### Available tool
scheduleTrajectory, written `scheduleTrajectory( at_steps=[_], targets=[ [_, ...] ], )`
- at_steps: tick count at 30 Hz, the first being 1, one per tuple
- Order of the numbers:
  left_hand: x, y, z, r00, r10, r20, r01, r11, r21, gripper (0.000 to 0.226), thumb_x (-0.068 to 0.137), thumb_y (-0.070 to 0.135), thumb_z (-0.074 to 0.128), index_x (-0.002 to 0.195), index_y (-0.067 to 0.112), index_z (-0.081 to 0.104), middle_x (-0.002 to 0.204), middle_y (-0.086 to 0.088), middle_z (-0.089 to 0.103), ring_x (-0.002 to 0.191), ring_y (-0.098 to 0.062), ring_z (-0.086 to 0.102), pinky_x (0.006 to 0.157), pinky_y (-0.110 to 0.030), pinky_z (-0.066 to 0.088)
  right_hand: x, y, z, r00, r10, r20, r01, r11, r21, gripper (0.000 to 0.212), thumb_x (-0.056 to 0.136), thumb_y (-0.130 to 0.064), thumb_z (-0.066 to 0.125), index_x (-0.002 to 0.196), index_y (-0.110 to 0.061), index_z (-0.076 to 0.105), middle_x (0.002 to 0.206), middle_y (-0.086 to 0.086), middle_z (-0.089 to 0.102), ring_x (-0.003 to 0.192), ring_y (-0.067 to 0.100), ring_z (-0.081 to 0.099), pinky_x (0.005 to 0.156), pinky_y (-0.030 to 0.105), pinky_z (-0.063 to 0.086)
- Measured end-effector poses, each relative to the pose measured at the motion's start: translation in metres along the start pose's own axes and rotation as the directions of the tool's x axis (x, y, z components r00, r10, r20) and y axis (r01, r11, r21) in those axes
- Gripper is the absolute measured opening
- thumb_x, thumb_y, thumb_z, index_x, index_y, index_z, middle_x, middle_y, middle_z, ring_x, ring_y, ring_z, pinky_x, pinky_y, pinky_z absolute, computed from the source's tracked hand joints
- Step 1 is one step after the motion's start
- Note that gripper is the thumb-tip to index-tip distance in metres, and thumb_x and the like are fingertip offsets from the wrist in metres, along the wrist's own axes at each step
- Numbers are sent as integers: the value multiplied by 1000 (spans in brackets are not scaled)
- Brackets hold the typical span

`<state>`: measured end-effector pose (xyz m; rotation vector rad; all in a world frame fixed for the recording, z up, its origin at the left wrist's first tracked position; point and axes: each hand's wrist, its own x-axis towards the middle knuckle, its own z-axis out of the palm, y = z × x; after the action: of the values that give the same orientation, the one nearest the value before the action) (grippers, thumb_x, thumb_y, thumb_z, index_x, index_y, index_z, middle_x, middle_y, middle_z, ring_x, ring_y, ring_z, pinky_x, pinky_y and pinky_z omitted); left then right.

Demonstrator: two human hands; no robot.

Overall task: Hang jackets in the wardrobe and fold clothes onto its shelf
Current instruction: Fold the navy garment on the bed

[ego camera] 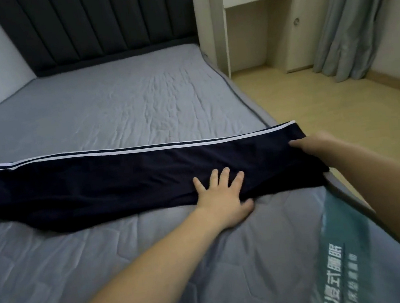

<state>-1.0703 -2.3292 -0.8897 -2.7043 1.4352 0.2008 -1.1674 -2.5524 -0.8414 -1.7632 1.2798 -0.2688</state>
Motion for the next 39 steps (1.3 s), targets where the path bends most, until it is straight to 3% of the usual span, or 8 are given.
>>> scheduleTrajectory(
  at_steps=[4,7,11,15,22,32,36,39],
  targets=[
    [4,38,-1,892,167,-420,-58,964,260,36,72,45,68,99,22,60,96,-2,60,84,-24,58,63,-33,41,6,-17,-12,989,-10,146,3,999,48,27,94,-32,60,86,-6,56,76,4,57,63,17,54,52,26,43],
    [-4,40,-5,818,307,-486,-151,931,333,18,62,21,75,74,23,62,68,3,57,55,-18,54,41,-24,32,8,-26,-15,937,86,338,-154,972,178,47,98,-53,40,101,-10,58,101,9,66,92,26,65,82,34,54],
    [-14,42,-5,832,263,-489,-174,960,220,13,71,20,69,82,19,61,77,1,57,64,-22,57,38,-26,31,20,-28,-24,899,110,424,-204,962,184,56,99,-55,30,118,-12,61,124,10,63,117,26,59,102,39,45],
    [-4,92,-17,886,110,-451,-149,987,-52,37,88,42,38,112,18,54,102,-4,56,89,-28,53,62,-38,44,31,-27,-22,867,71,494,-179,968,175,42,103,-34,30,84,-10,60,95,10,66,82,22,64,84,36,48],
    [4,95,-27,879,361,-313,-349,932,95,14,86,15,48,100,16,52,97,-4,52,87,-27,50,65,-40,42,63,-20,-19,842,63,535,-160,978,137,18,99,-12,39,95,-5,55,89,13,63,75,25,59,72,35,50],
    [21,105,-43,932,-52,-359,40,998,-41,25,89,42,46,88,19,56,91,-14,68,82,-41,63,58,-36,33,53,-38,-19,888,-11,460,-150,938,312,17,92,-9,50,75,-7,50,65,8,57,54,18,56,52,25,52],
    [2,42,-68,909,-391,-145,77,500,-863,28,93,36,51,88,12,65,92,-12,71,87,-30,67,76,-40,55,20,-88,-17,895,-71,440,-165,864,475,24,87,-7,46,63,-10,40,33,2,42,23,10,40,35,13,39],
    [-27,-20,-78,877,-478,-51,2,110,-994,10,99,29,51,105,26,58,100,-10,69,71,-30,71,58,-41,59,-19,-140,20,885,-95,455,-191,819,542,18,86,-12,54,70,-9,47,52,5,56,41,14,56,40,19,48]
  ],
)
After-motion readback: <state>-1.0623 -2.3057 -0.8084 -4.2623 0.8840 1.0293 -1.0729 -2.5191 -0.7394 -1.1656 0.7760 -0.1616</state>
